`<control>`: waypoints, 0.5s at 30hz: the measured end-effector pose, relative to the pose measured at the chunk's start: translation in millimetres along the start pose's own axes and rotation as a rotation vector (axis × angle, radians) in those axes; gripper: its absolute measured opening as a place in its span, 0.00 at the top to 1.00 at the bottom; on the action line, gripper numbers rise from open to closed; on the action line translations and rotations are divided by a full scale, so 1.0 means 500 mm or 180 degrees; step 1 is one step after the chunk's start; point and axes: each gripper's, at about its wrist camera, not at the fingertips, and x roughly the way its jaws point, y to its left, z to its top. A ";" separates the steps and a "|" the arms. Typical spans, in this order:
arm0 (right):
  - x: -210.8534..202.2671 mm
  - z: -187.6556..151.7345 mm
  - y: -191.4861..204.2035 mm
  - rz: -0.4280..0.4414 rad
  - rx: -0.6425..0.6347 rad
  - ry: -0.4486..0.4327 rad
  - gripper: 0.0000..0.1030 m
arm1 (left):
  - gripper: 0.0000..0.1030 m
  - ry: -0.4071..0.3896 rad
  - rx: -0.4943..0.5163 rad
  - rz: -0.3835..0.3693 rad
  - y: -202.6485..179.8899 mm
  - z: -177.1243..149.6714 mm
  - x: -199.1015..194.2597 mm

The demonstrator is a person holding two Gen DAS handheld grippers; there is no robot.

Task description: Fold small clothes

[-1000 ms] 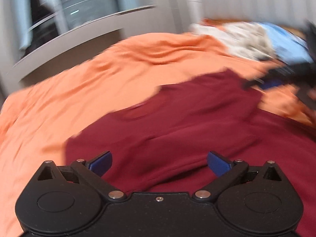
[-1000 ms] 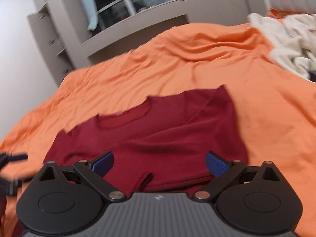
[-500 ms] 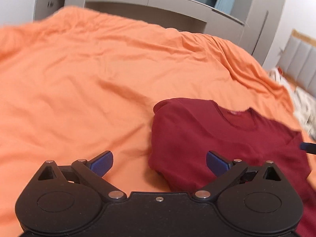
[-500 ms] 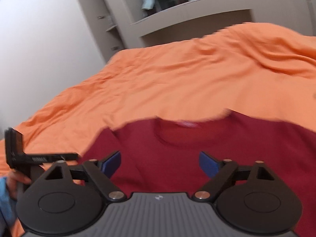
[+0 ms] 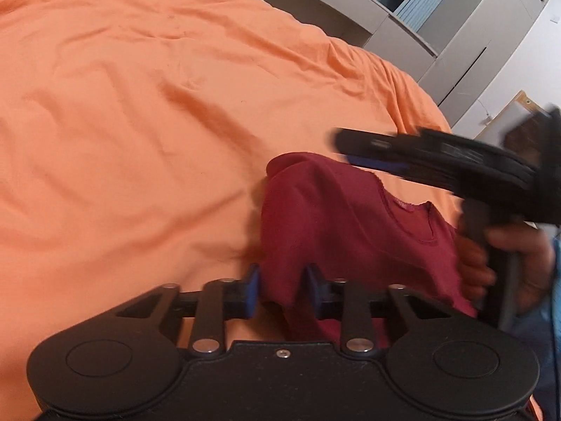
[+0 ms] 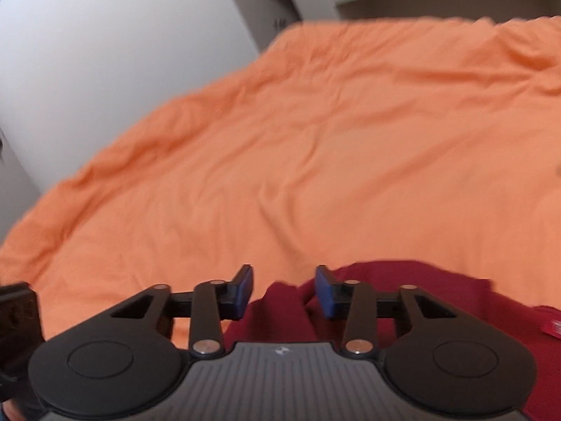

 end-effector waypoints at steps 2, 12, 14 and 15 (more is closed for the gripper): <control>0.021 0.000 0.013 0.0005 -0.0108 0.0154 0.80 | 0.83 -0.0038 -0.0011 -0.0038 -0.002 -0.002 -0.003; 0.054 0.023 0.105 -0.0062 -0.0575 -0.0122 0.94 | 0.88 -0.0168 -0.0628 0.0208 0.012 -0.023 -0.038; 0.084 0.016 0.124 -0.0169 -0.0714 -0.0036 0.94 | 0.89 -0.0225 -0.0678 0.0289 0.016 -0.022 -0.048; 0.099 0.010 0.129 -0.0227 -0.0760 0.0013 0.93 | 0.89 -0.0222 -0.0711 0.0332 0.020 -0.023 -0.049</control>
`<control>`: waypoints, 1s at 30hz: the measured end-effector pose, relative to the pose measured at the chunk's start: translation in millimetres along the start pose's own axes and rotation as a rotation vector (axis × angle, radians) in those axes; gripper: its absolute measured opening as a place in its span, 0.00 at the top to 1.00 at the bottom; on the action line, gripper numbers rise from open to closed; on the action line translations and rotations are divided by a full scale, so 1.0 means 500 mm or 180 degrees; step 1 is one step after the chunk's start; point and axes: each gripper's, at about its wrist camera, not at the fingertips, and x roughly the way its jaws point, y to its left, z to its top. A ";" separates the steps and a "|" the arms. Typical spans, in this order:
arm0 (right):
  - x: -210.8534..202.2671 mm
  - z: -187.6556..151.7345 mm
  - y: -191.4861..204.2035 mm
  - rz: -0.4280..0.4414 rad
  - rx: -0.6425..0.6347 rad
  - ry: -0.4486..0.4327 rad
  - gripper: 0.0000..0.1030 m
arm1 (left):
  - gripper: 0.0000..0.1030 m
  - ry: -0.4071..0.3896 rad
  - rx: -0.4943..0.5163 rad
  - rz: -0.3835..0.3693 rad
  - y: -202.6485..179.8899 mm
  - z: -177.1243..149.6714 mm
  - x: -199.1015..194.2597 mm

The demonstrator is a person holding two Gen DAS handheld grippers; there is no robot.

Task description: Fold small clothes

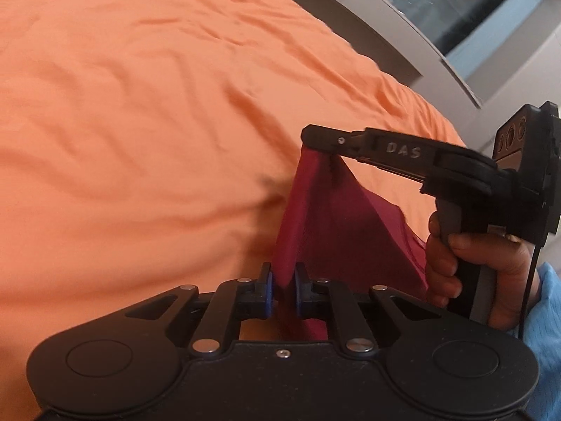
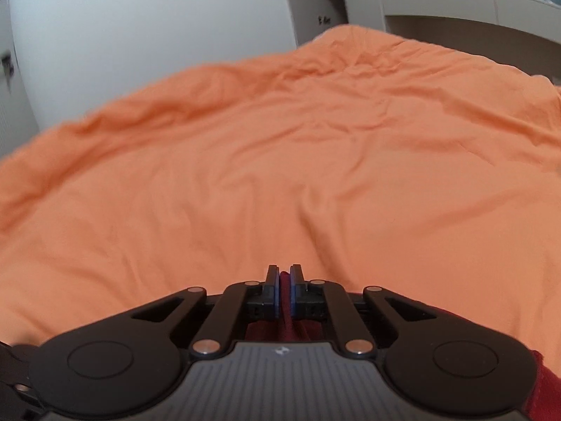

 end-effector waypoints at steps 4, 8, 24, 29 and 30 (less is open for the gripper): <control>-0.015 -0.018 -0.013 -0.0002 0.0103 0.0005 0.84 | 0.88 0.0118 -0.0155 0.0088 0.022 0.000 0.018; -0.121 -0.033 -0.038 -0.0098 0.0065 -0.0150 0.60 | 0.82 0.0165 -0.0197 0.0096 0.026 0.004 0.018; -0.507 -0.413 -0.115 -0.1429 0.0395 -0.0092 0.09 | 0.45 0.0136 0.0049 0.0326 0.006 0.003 0.007; -0.527 -0.499 -0.114 -0.1841 0.0490 -0.0009 0.05 | 0.39 0.0104 0.0178 0.0481 -0.003 -0.002 0.010; -0.537 -0.507 -0.112 -0.1887 0.0514 -0.0057 0.04 | 0.38 0.0093 0.0201 0.0510 -0.006 -0.004 0.009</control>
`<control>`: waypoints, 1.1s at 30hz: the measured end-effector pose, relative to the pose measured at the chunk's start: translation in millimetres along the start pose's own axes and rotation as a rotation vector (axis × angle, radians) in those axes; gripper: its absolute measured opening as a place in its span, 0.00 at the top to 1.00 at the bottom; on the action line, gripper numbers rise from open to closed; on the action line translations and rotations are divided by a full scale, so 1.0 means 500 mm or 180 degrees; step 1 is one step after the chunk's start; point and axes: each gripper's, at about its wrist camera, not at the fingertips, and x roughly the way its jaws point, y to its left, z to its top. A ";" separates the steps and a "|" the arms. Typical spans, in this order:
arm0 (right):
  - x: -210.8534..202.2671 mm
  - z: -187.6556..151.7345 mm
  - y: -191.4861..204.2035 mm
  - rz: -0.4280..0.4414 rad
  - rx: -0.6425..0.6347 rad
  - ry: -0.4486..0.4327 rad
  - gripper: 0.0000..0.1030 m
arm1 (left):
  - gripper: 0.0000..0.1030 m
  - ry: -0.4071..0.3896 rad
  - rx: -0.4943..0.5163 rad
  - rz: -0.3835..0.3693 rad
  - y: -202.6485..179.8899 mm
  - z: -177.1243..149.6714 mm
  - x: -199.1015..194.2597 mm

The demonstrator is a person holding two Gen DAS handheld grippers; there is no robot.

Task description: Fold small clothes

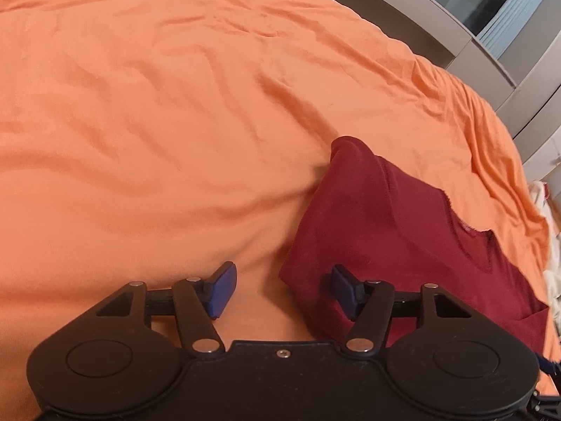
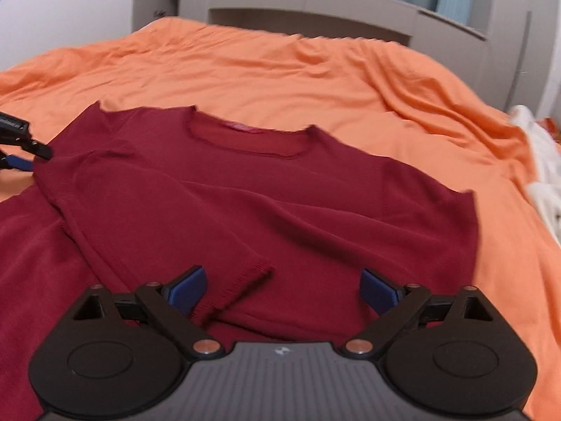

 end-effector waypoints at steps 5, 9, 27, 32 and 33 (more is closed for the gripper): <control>-0.074 -0.002 -0.015 -0.0066 -0.0021 -0.0217 0.00 | 0.23 -0.0143 -0.0027 0.0112 -0.007 -0.015 -0.041; -0.145 -0.019 -0.021 -0.0068 -0.0029 -0.0352 0.00 | 0.15 -0.0250 -0.0029 0.0051 -0.019 -0.037 -0.104; -0.376 -0.187 -0.002 -0.0108 0.0705 -0.0581 0.00 | 0.01 -0.0665 0.1210 -0.0416 -0.131 -0.328 -0.356; -0.411 -0.243 -0.014 -0.0125 0.1061 -0.0514 0.00 | 0.01 -0.0609 0.1180 -0.0474 -0.107 -0.382 -0.383; -0.414 -0.252 -0.017 -0.0127 0.1109 -0.0470 0.00 | 0.01 -0.0605 0.1197 -0.0447 -0.105 -0.392 -0.386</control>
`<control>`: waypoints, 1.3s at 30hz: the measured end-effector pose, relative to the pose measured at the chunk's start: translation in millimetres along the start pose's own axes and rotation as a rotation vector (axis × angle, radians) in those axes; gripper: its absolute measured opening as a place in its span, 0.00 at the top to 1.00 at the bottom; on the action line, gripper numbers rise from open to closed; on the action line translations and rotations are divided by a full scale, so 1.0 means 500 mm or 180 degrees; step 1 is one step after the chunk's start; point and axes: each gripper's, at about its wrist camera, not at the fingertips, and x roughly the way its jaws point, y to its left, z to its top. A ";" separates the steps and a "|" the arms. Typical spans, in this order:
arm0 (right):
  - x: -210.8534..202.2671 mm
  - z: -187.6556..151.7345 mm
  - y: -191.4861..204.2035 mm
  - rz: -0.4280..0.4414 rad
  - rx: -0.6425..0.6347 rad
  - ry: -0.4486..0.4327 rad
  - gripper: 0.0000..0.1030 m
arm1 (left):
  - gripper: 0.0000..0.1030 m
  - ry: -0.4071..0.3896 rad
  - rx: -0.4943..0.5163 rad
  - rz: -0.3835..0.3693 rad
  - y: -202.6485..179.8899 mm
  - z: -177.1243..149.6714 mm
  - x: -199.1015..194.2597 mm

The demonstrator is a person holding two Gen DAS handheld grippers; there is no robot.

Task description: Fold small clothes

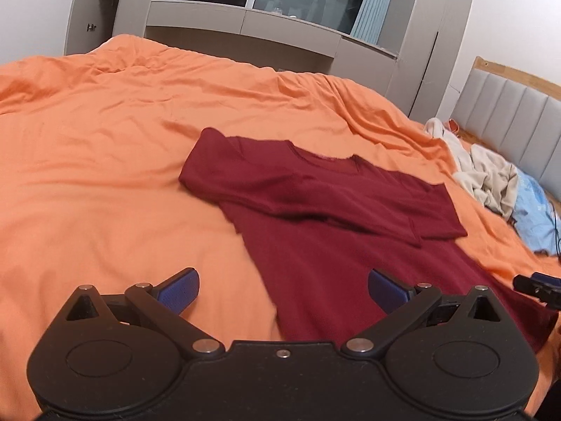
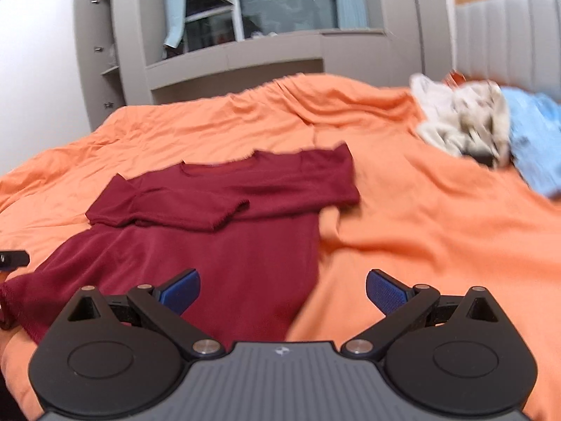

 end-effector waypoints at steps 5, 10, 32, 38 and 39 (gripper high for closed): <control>-0.007 -0.034 -0.005 -0.0153 0.0017 0.0213 0.00 | 0.01 0.0060 0.0092 0.0066 -0.014 -0.033 -0.014; -0.012 -0.051 0.014 -0.0643 -0.0365 0.0232 0.00 | 0.01 0.0085 0.0292 0.0200 -0.031 -0.049 -0.017; -0.151 -0.050 0.103 0.0056 -0.2228 0.0272 0.00 | 0.01 -0.0122 0.0872 -0.0067 -0.089 -0.068 -0.113; -0.112 -0.072 0.124 -0.0188 -0.2715 0.0385 0.00 | 0.01 0.0112 0.1559 -0.0070 -0.140 -0.104 -0.105; -0.105 -0.077 0.124 -0.0188 -0.2744 0.0389 0.00 | 0.01 0.0147 0.1657 -0.0026 -0.147 -0.111 -0.099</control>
